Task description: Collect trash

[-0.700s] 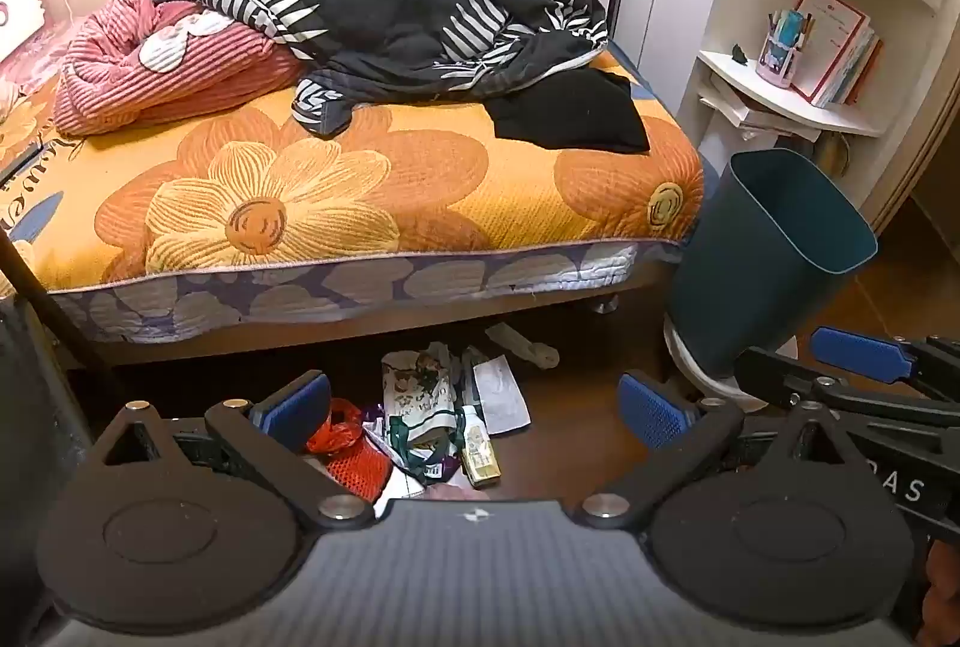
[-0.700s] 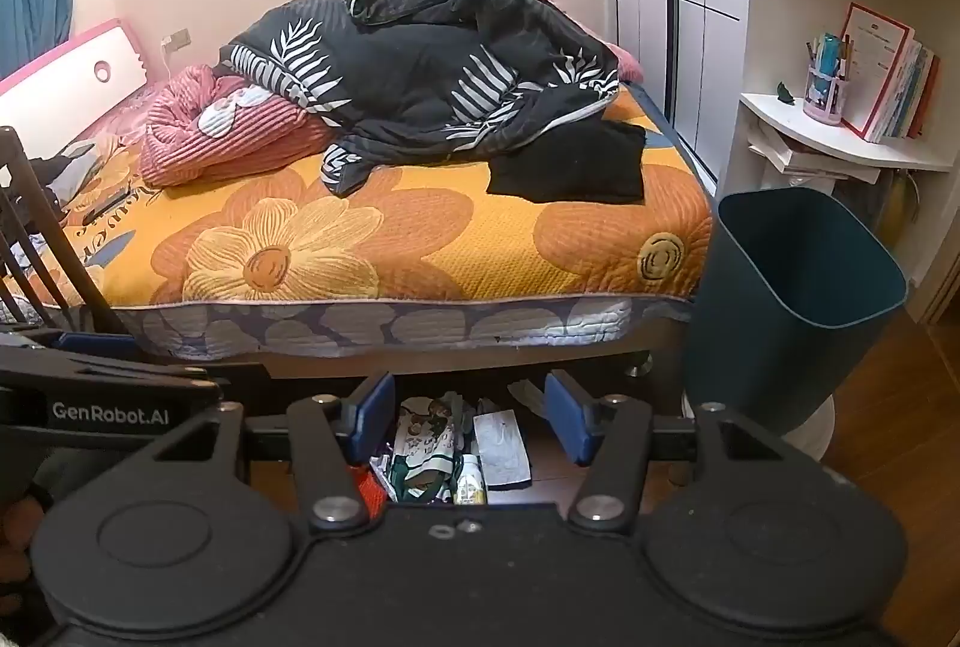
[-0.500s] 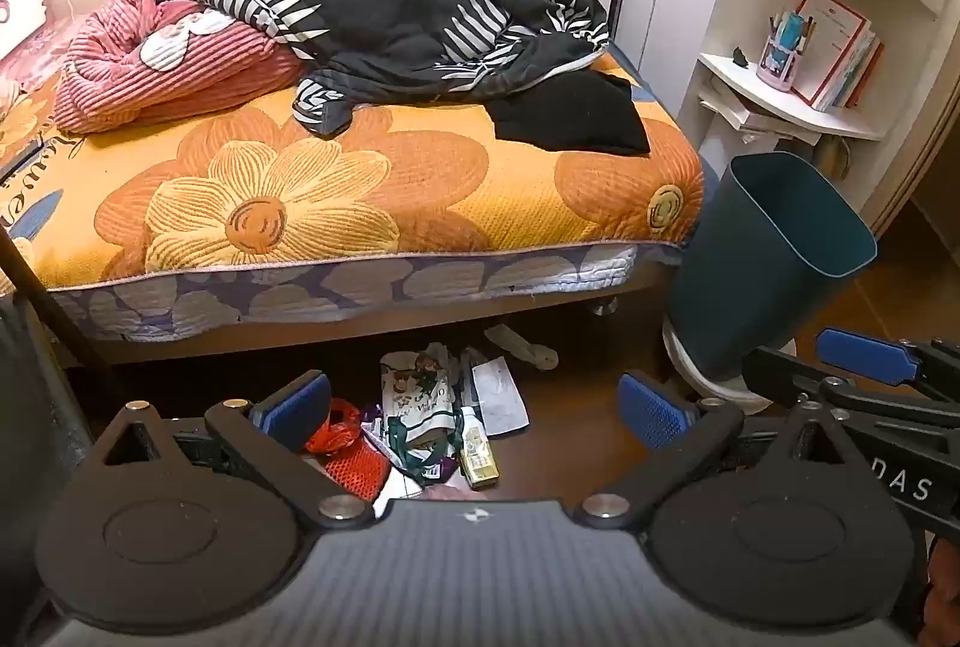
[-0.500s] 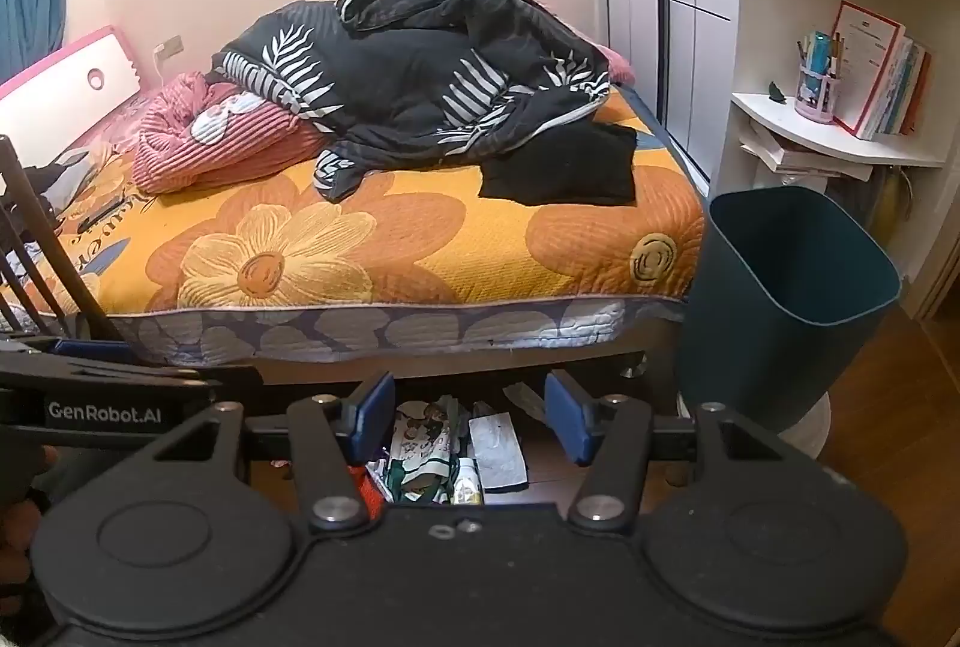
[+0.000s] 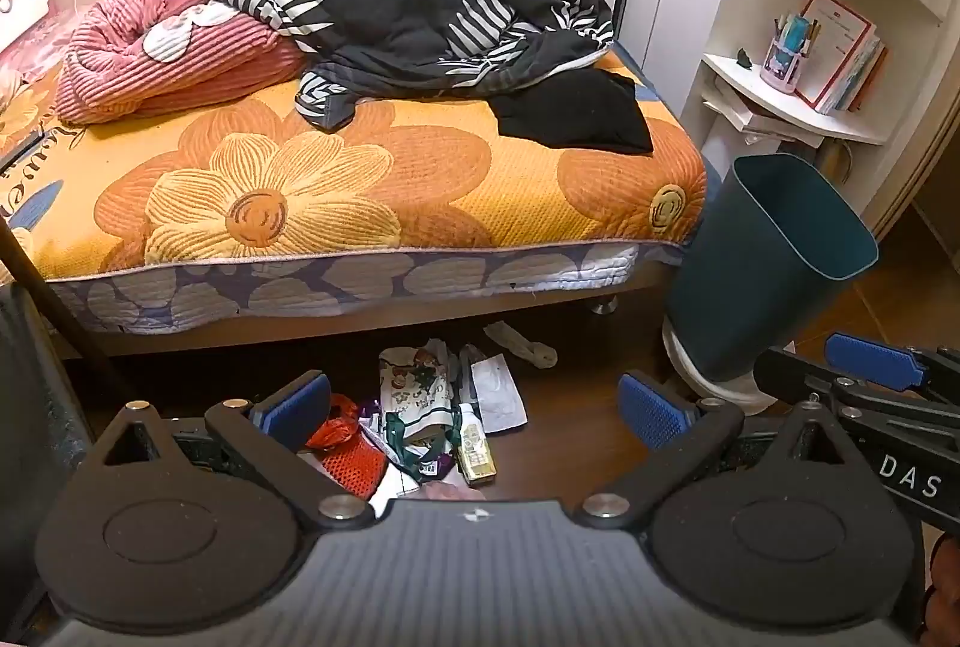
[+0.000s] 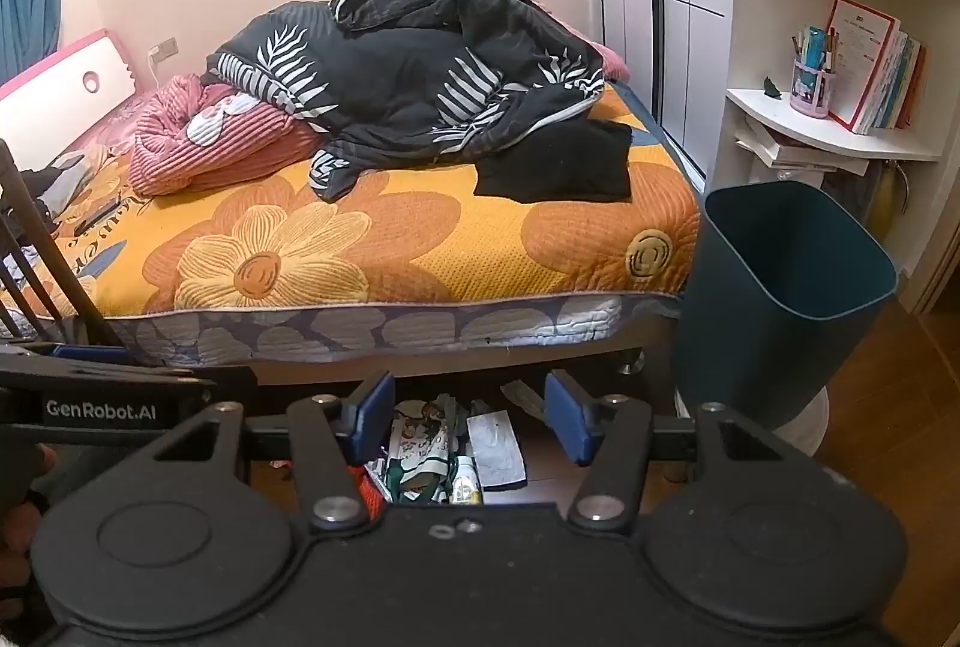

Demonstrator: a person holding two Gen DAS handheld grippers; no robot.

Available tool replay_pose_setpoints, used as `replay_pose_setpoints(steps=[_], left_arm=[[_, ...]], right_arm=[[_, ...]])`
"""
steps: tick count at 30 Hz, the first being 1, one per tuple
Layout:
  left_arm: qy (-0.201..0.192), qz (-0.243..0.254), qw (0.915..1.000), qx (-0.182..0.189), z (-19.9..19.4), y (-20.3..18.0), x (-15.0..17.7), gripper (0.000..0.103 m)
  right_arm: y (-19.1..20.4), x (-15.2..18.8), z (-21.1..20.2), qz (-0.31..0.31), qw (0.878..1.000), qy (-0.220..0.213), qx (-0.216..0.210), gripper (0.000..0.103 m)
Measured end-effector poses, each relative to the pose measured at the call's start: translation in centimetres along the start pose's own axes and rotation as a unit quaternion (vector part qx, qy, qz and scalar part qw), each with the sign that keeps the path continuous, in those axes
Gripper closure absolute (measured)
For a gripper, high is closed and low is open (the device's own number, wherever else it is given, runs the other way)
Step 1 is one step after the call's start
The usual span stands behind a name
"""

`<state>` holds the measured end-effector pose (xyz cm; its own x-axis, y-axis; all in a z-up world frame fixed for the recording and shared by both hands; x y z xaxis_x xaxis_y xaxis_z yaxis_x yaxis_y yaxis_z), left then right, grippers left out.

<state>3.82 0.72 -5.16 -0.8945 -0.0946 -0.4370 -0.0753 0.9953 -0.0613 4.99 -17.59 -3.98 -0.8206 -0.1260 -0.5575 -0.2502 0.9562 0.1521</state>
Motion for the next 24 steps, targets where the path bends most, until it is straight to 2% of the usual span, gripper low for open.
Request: replay_pose_setpoints(steps=[24], left_arm=[[0.0, -0.001, 1.0, 0.003, -0.12, -0.05, -0.15, 0.0]], right_arm=[[0.01, 0.03, -0.09, 0.0, 1.0, -0.001, 0.002, 0.047]])
Point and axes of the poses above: each gripper's, at about its wrist camera, not at the fingertips, and z roughly the way its jaws point, y to its left, x to its underside, the point moved 6 cm from there along z, roughly the way its jaws point, and after that the axes turned 12 degrees about y, right-handed, at the moved point
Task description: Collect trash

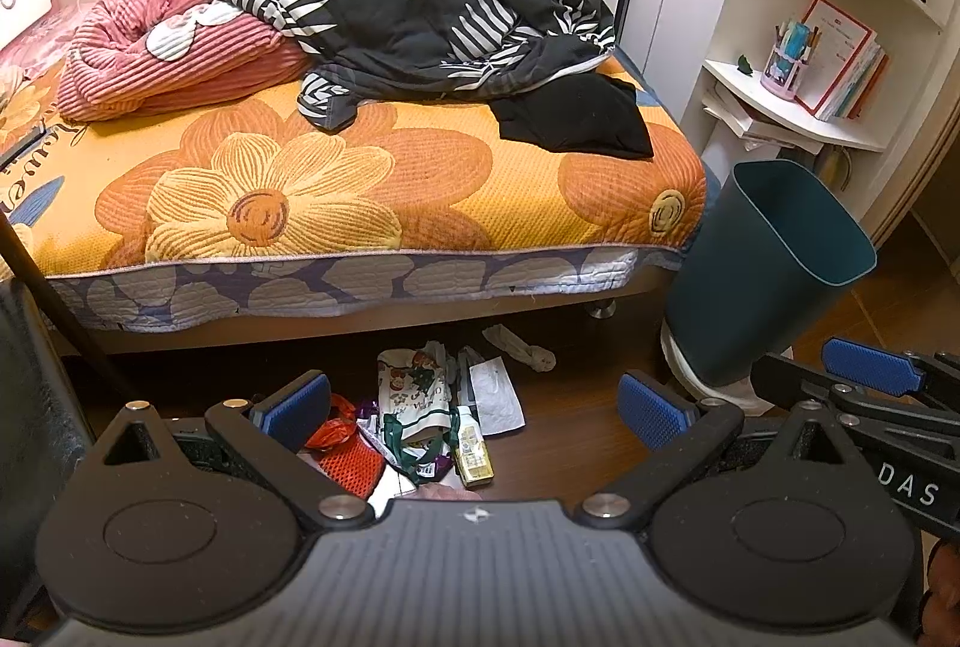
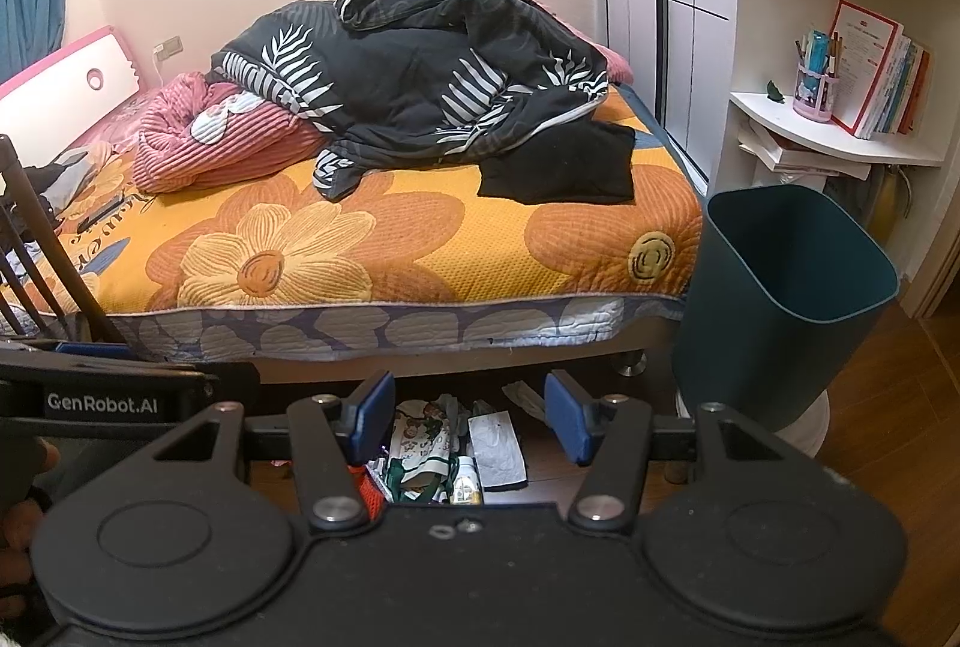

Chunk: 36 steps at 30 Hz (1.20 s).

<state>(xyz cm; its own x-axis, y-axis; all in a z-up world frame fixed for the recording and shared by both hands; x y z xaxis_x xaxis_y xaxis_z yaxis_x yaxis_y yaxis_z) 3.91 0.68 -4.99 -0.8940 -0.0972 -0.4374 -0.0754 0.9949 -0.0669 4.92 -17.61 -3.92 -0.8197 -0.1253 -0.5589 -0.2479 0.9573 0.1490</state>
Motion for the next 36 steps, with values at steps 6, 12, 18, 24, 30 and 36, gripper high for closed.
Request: replay_pose_setpoints(steps=[6, 12, 18, 24, 30, 36], left_arm=[[-0.004, -0.002, 1.0, 0.0, -0.2, -0.1, -0.1, 0.0], [-0.008, -0.004, 0.9999, 0.005, -0.5, -0.2, -0.3, 0.0], [-0.014, -0.013, 0.9998, 0.007, -1.0, 0.2, -0.3, 0.0], [-0.016, -0.013, 0.9997, 0.009, -1.1, 0.2, -0.4, 0.0], [-0.016, -0.011, 0.9998, 0.009, -1.1, 0.1, -0.4, 0.0], [-0.01, -0.005, 0.9999, 0.006, -0.7, -0.2, -0.7, 0.0]], right_arm=[[0.5, -0.1, -0.2, -0.007, 1.0, -0.004, 0.003, 0.047], [0.6, -0.2, -0.5, -0.007, 1.0, -0.008, 0.005, 0.047], [0.9, -0.3, -0.7, -0.012, 1.0, -0.01, 0.006, 0.047], [0.7, -0.4, -0.8, -0.012, 1.0, -0.01, 0.007, 0.047], [0.3, -0.6, -0.8, -0.01, 1.0, -0.008, 0.006, 0.047], [0.0, -0.5, -0.7, -0.007, 1.0, -0.007, 0.005, 0.047]])
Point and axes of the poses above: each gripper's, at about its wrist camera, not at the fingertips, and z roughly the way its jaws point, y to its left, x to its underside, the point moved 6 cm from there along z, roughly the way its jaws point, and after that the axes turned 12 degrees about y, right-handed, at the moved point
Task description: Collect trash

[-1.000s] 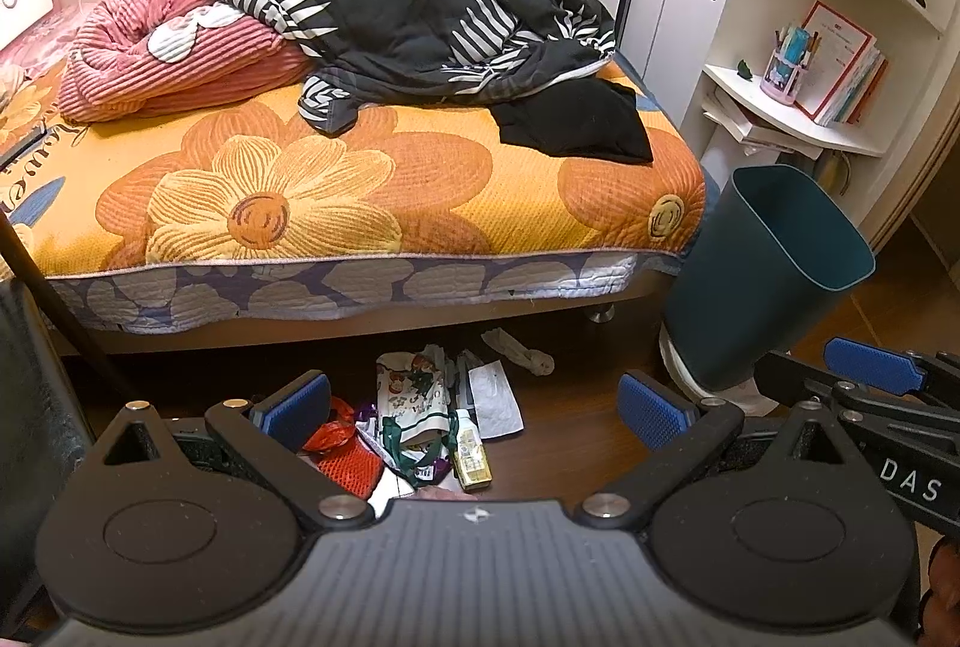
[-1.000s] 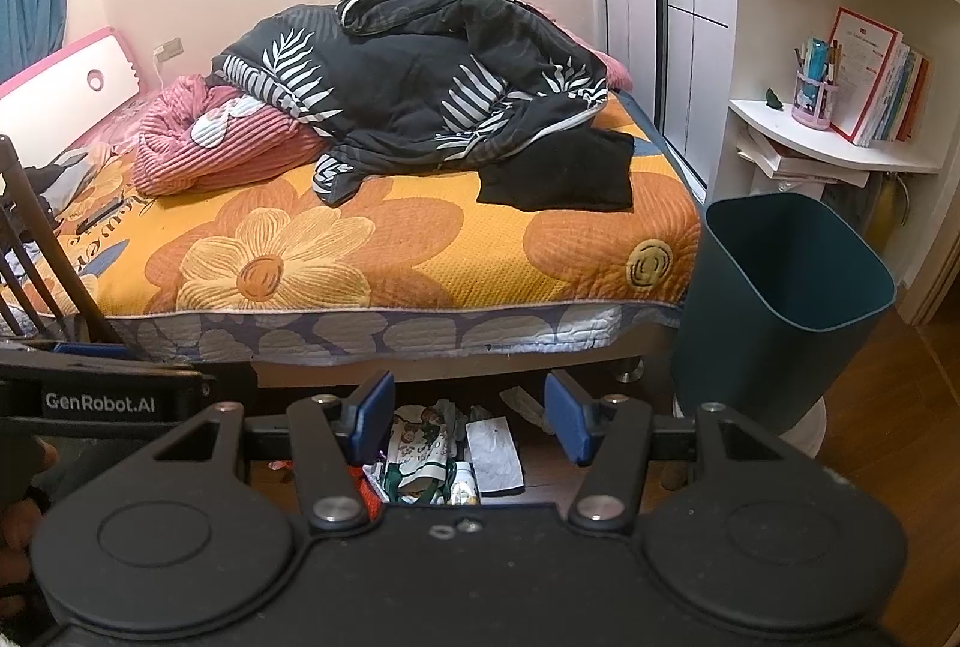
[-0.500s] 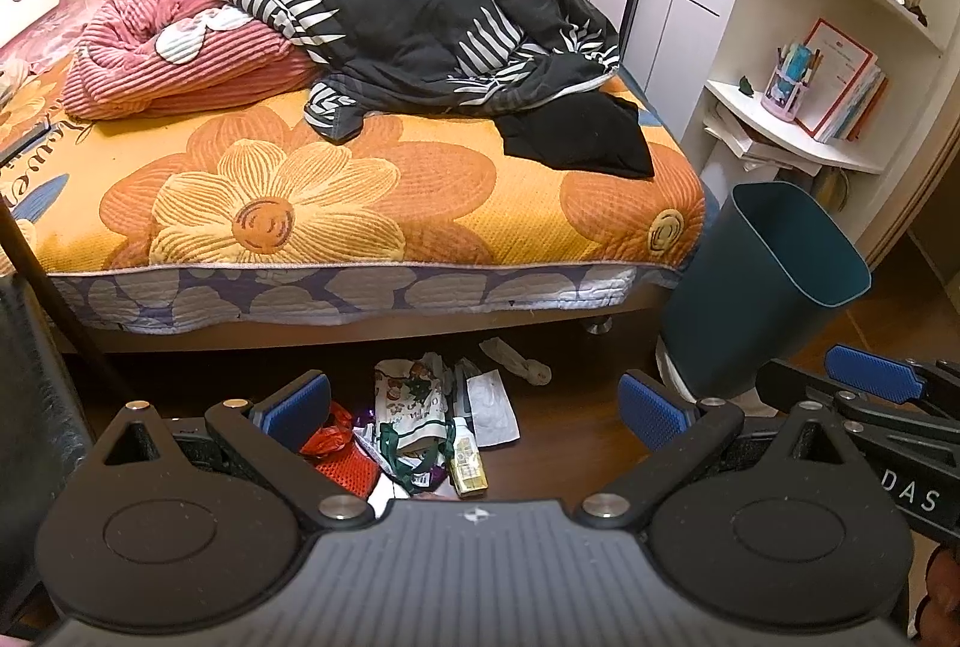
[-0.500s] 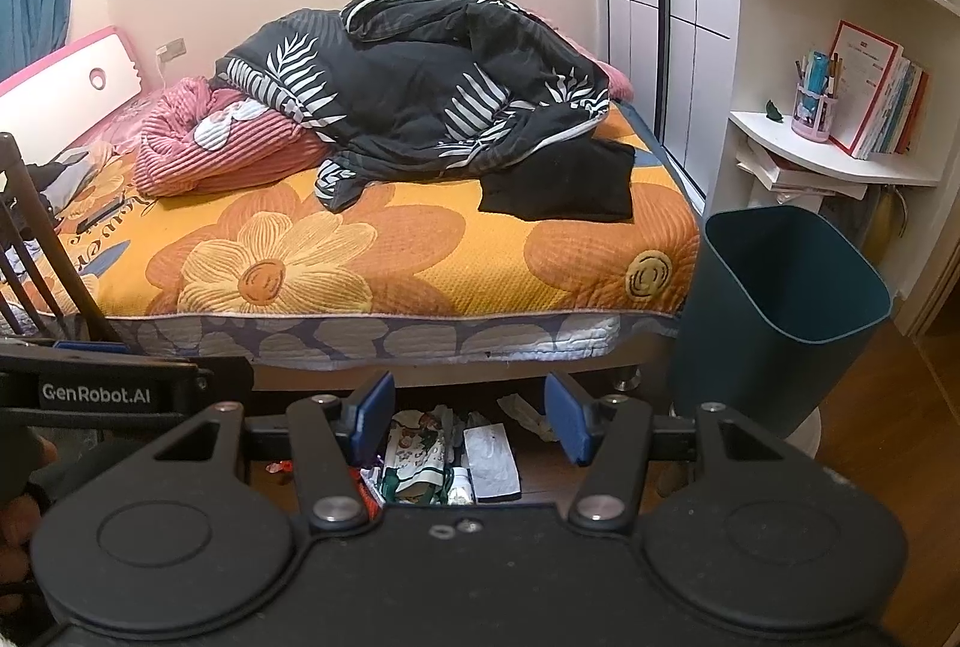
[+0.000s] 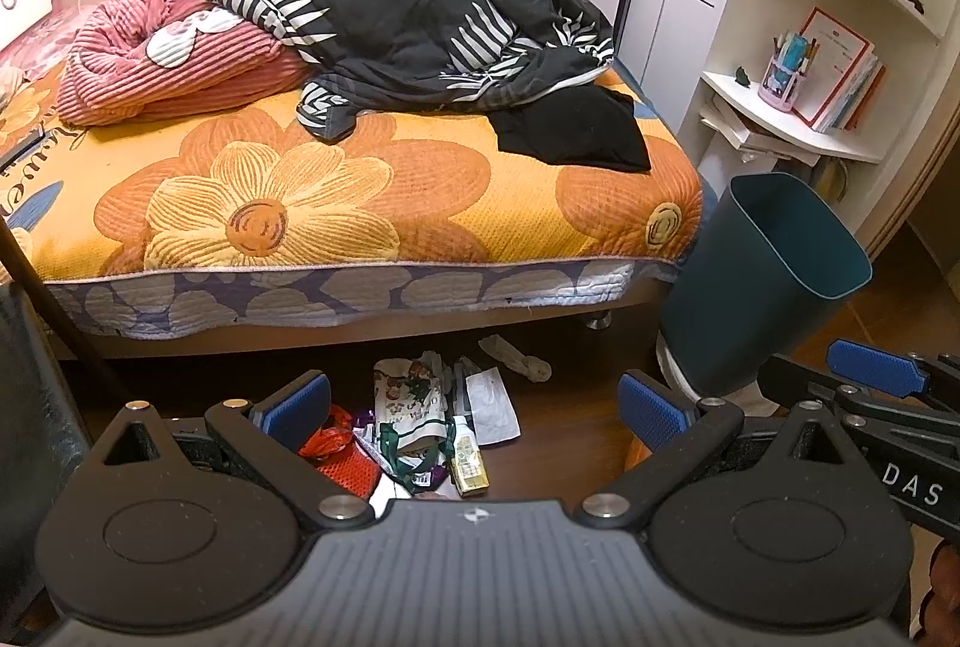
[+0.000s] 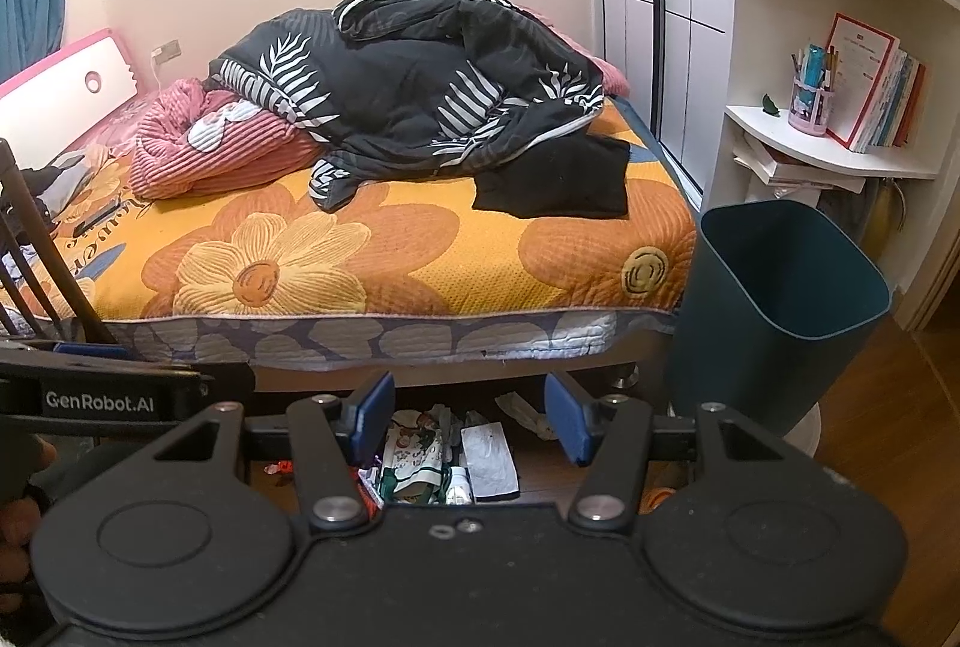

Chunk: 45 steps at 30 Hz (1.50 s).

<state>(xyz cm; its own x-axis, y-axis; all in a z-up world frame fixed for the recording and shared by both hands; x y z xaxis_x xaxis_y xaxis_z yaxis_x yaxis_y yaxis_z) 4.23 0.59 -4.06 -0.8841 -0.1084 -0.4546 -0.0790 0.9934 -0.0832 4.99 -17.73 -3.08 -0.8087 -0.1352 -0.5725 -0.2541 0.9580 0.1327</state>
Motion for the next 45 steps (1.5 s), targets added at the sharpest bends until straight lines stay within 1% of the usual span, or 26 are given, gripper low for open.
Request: replay_pose_setpoints(steps=[9, 16, 19, 22, 25, 28, 30, 34, 38, 39, 43, 45], left_arm=[[0.01, 0.004, 0.9999, 0.002, 0.8, 0.0, 0.1, 0.0], [0.023, 0.0, 0.9997, 0.006, 2.2, 0.5, -0.3, 0.0], [0.023, -0.006, 0.9997, 0.002, 3.1, 1.0, -0.7, 0.0], [0.023, -0.021, 0.9995, -0.005, 4.6, 2.1, -1.6, 0.0], [0.034, -0.043, 0.9985, -0.01, 6.5, 3.9, -2.6, 0.0], [0.037, -0.061, 0.9971, -0.026, 8.6, 6.0, -3.8, 0.0], [0.043, -0.079, 0.9953, -0.036, 10.4, 7.6, -4.5, 0.0], [0.072, -0.107, 0.9905, -0.047, 14.7, 10.0, -5.3, 0.0], [0.121, -0.111, 0.9853, -0.047, 19.7, 10.3, -4.7, 0.0], [0.138, -0.112, 0.983, -0.047, 21.1, 10.2, -4.3, 0.0], [0.203, -0.122, 0.971, -0.036, 26.7, 9.0, -2.5, 0.0], [0.242, -0.138, 0.9598, -0.035, 29.9, 8.4, -1.2, 0.0]], right_arm=[[-0.3, 0.0, 0.8, 0.001, 1.0, 0.009, 0.002, 0.047], [0.1, -0.2, 2.5, -0.005, 1.0, 0.027, 0.007, 0.047], [-0.1, -0.7, 3.6, -0.016, 0.999, 0.03, 0.009, 0.047], [-0.9, -1.6, 5.2, -0.016, 0.999, 0.031, 0.012, 0.047], [-2.1, -2.7, 7.5, -0.019, 0.999, 0.035, 0.016, 0.047], [-3.4, -4.2, 10.5, -0.031, 0.998, 0.04, 0.025, 0.047], [-4.3, -4.9, 12.6, -0.025, 0.998, 0.049, 0.025, 0.047], [-6.0, -5.8, 18.1, -0.006, 0.996, 0.087, 0.009, 0.047], [-6.1, -5.4, 23.4, -0.024, 0.992, 0.12, -0.004, 0.047], [-6.0, -5.1, 24.8, -0.028, 0.991, 0.13, -0.006, 0.047], [-5.6, -4.0, 30.0, -0.04, 0.985, 0.168, -0.024, 0.047], [-5.3, -3.5, 32.8, -0.052, 0.981, 0.184, -0.03, 0.047]])
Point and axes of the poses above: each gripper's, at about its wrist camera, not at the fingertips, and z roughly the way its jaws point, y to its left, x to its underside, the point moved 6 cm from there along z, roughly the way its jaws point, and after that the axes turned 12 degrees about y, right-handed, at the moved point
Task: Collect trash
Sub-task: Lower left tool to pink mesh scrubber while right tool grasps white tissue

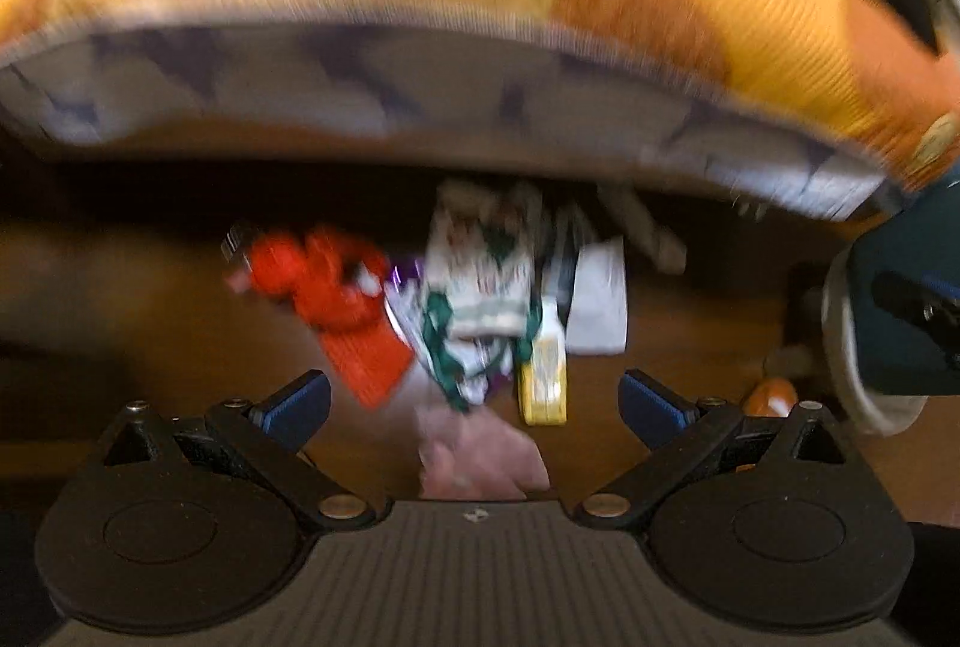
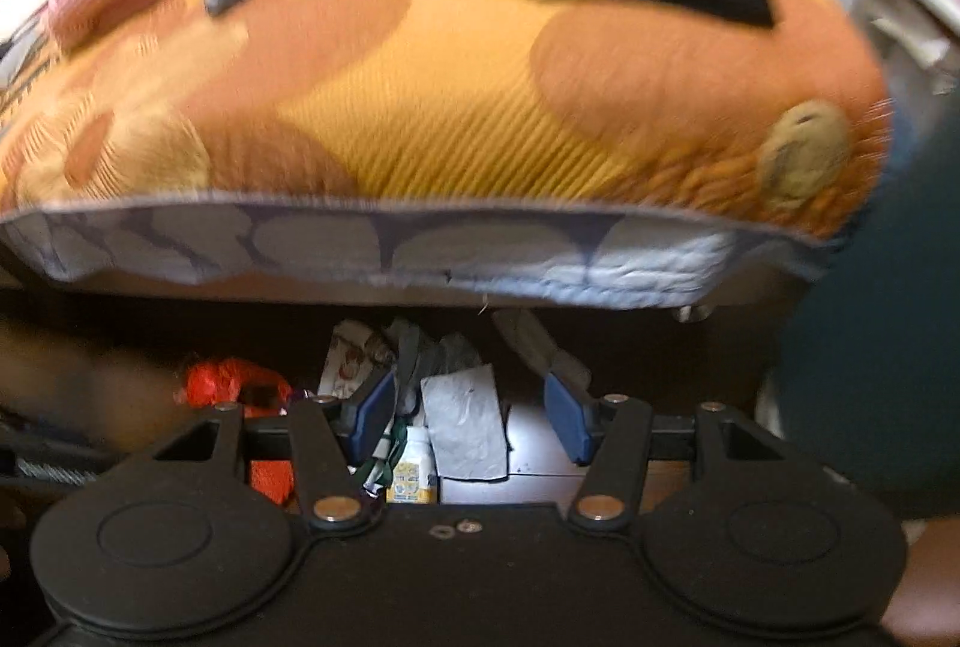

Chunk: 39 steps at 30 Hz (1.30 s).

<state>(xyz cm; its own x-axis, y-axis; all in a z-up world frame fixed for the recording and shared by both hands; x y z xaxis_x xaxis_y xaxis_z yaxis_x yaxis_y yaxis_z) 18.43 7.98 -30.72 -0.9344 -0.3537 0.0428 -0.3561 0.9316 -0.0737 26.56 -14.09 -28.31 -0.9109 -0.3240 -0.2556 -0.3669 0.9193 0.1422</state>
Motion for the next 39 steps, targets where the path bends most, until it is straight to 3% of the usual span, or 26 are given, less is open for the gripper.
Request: replay_pose_setpoints(steps=[4, 8, 12, 21, 27, 34, 39], left_arm=[[0.076, -0.038, 0.9964, 0.008, 5.9, -0.9, 0.1, 0.0], [0.124, -0.056, 0.9907, -0.007, 11.4, -1.0, 0.3, 0.0], [0.183, -0.081, 0.9793, -0.029, 17.3, -0.3, 1.1, 0.0], [0.278, -0.098, 0.9554, -0.017, 24.9, -0.6, 2.6, 0.0], [0.304, -0.098, 0.9474, -0.015, 28.4, -0.9, 3.2, 0.0], [0.32, -0.106, 0.9414, -0.009, 30.3, -0.5, 3.7, 0.001], [0.325, -0.102, 0.9402, 0.009, 31.5, -0.8, 3.9, 0.017]], right_arm=[[-0.3, -0.8, 5.7, -0.021, 0.999, 0.041, -0.007, 0.047], [0.0, -0.7, 11.4, -0.031, 0.996, 0.079, -0.015, 0.047], [0.9, -0.1, 16.4, -0.041, 0.992, 0.115, -0.022, 0.047], [1.9, -0.3, 24.4, -0.008, 0.988, 0.152, -0.015, 0.047], [1.6, -0.5, 28.2, 0.029, 0.985, 0.172, 0.005, 0.048], [1.2, -0.3, 29.8, 0.032, 0.984, 0.176, 0.019, 0.051], [0.9, 0.0, 29.7, 0.04, 0.983, 0.177, 0.016, 0.055]])
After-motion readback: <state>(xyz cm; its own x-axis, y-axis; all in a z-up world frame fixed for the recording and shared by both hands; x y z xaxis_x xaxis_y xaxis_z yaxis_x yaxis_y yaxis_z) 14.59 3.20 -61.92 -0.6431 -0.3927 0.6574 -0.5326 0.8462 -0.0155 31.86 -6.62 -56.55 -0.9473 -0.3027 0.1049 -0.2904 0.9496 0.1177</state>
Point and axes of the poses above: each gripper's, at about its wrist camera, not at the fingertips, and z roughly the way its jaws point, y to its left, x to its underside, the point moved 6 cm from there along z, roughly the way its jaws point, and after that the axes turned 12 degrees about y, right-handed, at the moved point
